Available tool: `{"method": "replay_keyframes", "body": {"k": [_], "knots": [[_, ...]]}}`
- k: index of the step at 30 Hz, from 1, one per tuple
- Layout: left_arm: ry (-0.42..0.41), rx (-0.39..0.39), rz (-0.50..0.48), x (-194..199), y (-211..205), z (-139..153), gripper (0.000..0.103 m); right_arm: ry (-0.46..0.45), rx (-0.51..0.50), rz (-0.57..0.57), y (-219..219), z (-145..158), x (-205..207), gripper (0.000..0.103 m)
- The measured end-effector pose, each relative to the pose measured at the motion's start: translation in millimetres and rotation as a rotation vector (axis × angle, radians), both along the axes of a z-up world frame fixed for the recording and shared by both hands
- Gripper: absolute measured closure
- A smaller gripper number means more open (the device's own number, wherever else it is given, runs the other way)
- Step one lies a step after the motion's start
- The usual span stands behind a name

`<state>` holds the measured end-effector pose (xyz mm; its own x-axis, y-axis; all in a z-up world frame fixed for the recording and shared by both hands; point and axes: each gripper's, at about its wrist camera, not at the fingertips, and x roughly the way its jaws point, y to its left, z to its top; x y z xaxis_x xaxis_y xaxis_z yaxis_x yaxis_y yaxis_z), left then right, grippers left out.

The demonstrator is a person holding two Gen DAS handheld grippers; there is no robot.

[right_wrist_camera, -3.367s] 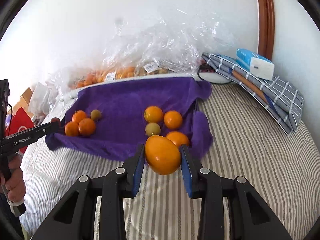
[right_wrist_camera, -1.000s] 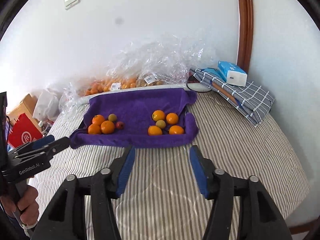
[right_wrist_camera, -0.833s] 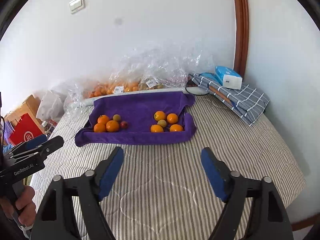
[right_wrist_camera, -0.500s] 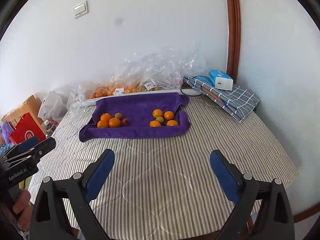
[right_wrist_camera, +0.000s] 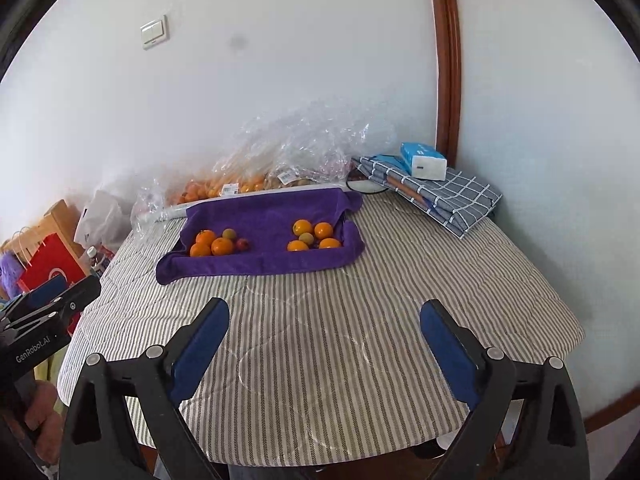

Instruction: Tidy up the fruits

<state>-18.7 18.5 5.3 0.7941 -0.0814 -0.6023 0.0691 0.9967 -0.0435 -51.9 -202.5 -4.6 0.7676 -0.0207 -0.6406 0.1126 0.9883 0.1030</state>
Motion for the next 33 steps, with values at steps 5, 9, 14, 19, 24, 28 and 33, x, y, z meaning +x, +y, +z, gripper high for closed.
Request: {"method": "replay_keyframes", "body": {"k": [5,9,14,19,24,28,33], "knots": [[0.0,0.001,0.001,-1.2,-0.6,-1.0,0.019,0.006,-0.008,-0.001,-1.3,-1.1,-0.4,0.008],[0.0,0.004,0.004,-1.5,-1.2,-1.7,0.019,0.017,-0.002,-0.001,-1.1,-4.6,0.6,0.008],[0.001,0.003,0.006,-1.9,-0.3,-2.9,0.019,0.02,-0.006,0.0,-0.3,-6.2,1.2,0.008],[0.002,0.008,0.005,-1.6,0.0,-3.1,0.019,0.02,-0.011,0.001,1.8,-5.7,0.0,0.008],[0.003,0.009,0.006,-1.3,1.1,-3.4,0.019,0.021,-0.007,0.004,1.4,-6.3,-0.1,0.008],[0.003,0.006,0.008,-1.7,2.1,-3.3,0.019,0.021,-0.011,0.007,1.7,-6.4,-0.2,0.008],[0.002,0.005,0.007,-1.0,3.5,-2.7,0.019,0.02,-0.01,0.007,2.4,-6.2,0.0,0.008]]}}
